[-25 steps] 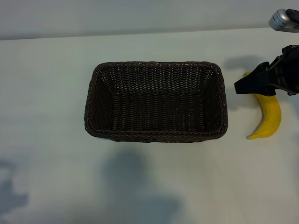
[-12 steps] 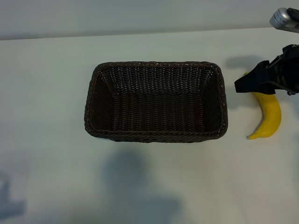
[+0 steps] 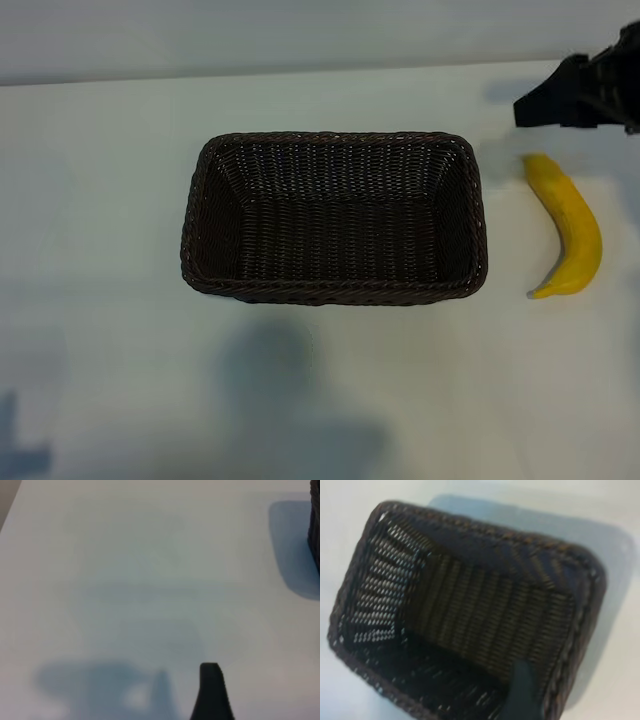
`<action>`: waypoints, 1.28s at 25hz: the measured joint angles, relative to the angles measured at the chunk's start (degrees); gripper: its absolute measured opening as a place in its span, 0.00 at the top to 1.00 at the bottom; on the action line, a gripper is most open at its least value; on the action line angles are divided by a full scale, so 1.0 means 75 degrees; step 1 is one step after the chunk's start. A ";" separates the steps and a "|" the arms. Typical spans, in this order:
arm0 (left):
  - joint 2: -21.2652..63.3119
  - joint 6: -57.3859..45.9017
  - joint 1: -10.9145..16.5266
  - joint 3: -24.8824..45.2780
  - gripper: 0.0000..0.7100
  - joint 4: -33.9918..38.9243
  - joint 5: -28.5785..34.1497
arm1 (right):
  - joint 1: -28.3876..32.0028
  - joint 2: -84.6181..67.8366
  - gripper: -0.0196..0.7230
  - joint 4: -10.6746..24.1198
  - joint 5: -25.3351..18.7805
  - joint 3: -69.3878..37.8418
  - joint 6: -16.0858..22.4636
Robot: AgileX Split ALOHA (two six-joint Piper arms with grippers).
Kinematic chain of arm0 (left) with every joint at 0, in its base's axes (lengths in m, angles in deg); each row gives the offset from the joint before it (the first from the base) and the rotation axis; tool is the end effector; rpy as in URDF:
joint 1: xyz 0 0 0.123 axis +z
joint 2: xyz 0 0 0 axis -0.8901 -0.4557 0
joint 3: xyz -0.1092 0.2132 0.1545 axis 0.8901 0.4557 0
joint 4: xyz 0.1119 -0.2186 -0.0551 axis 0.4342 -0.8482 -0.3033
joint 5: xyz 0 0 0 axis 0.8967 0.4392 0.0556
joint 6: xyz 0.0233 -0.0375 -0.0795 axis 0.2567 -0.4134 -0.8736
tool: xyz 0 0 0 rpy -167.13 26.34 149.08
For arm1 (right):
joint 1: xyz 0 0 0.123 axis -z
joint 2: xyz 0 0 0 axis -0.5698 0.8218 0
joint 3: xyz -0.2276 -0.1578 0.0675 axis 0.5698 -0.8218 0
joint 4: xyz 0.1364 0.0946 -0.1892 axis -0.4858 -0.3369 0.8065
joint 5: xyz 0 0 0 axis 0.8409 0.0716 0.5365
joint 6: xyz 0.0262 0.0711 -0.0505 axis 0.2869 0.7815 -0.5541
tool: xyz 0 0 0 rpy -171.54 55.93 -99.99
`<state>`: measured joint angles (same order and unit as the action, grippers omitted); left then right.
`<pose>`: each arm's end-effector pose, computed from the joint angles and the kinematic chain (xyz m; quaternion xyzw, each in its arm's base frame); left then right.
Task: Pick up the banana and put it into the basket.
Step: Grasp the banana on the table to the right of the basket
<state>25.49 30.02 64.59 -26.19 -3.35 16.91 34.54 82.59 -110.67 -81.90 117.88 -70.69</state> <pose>-0.0057 -0.0002 0.2776 -0.0183 0.8490 0.0043 0.5281 0.3157 0.0510 0.2829 -0.1040 0.9196 0.2680 0.2678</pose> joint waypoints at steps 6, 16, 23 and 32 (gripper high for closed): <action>0.0000 0.0000 0.0000 0.0000 0.23 0.0079 0.0000 | 0.0000 0.0451 0.19 0.1844 -0.0193 0.0742 0.1976; 0.0000 0.0000 0.0000 0.0000 0.23 0.0000 0.0000 | -0.0729 0.0973 0.19 0.5063 -0.0867 0.1132 0.4541; 0.0000 -0.0018 0.0000 0.0000 0.23 0.0079 0.0000 | -0.0736 0.1594 0.19 0.5495 -0.0779 0.1132 0.4833; 0.0000 -0.0018 0.0000 0.0000 0.23 0.0000 0.0000 | -0.0736 0.2486 0.19 0.5501 -0.0438 0.1132 0.4515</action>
<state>25.49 29.89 64.59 -26.19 -3.35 16.91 29.01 101.23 -69.41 -85.19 126.38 -36.83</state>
